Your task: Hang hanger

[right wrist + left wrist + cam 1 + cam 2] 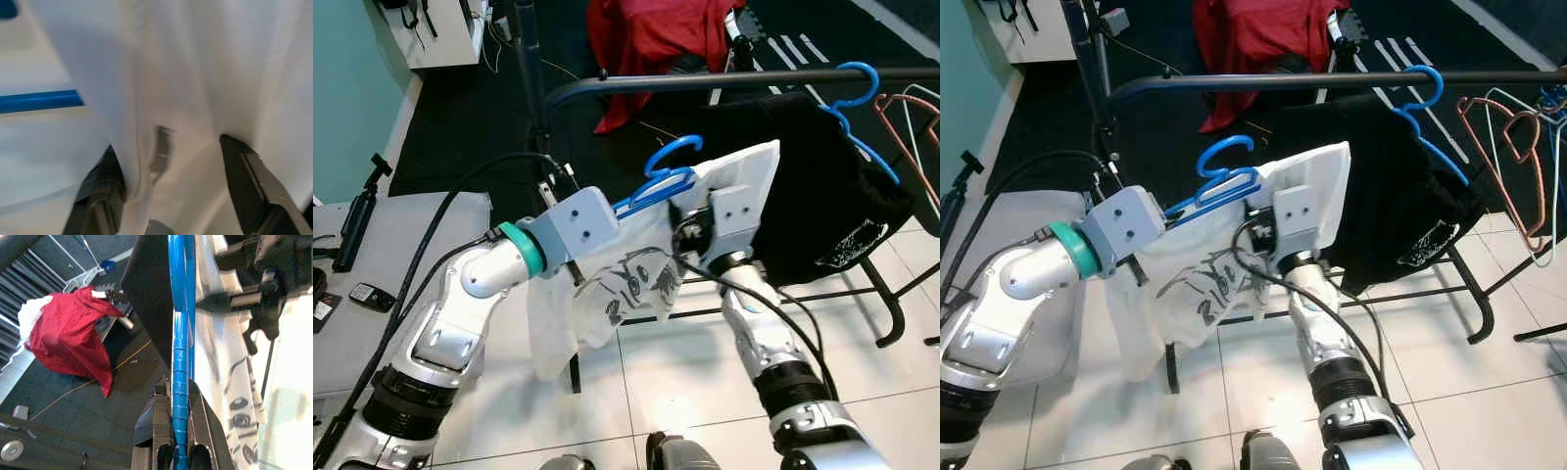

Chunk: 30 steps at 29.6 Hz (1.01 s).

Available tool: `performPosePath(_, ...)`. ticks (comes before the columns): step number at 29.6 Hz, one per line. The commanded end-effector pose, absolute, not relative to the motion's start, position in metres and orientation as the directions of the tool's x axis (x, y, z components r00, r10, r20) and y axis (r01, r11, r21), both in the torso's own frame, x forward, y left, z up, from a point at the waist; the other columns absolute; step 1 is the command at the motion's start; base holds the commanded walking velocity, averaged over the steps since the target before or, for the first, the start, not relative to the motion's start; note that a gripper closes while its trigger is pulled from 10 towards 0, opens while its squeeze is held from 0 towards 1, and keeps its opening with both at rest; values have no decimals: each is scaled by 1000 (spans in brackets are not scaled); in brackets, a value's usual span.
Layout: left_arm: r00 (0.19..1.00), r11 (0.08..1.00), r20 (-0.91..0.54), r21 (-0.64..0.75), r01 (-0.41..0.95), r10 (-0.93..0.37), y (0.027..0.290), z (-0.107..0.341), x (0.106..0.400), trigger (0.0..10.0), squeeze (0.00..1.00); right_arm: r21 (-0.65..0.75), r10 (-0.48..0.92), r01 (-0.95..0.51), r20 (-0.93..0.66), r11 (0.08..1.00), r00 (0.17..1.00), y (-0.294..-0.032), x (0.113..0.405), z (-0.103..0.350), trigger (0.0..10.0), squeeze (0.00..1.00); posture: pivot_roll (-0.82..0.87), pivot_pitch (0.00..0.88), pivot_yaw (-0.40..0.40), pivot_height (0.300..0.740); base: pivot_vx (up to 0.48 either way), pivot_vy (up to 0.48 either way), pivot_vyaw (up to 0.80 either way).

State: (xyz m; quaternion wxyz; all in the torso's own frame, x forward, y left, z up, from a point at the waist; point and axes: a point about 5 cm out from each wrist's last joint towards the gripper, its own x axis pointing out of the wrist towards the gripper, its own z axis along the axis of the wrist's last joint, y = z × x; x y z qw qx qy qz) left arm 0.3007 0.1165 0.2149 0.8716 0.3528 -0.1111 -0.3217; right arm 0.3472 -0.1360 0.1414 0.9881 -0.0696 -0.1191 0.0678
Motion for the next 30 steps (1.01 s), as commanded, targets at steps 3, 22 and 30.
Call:
performPosePath(3, 788, 528, -68, 707, 470, -611, 121, 209, 304, 10000, 0, -205, 126, -78, 235, 976, 964, -144, 345, 139, 0, 0, -59, 65, 55, 740, 0, 0, 0)
performPosePath(22, 849, 488, -157, 759, 431, -504, 136, 189, 317, 10000, 0, -260, 48, 23, 264, 965, 963, -161, 341, 139, 0, 0, -72, 68, 57, 740, 0, 0, 0)
performPosePath(30, 845, 406, -185, 812, 419, -503, 146, 182, 317, 10000, 0, -288, -55, 127, 245, 949, 968, -189, 340, 138, 0, 0, -76, 68, 55, 740, 0, 0, 0)
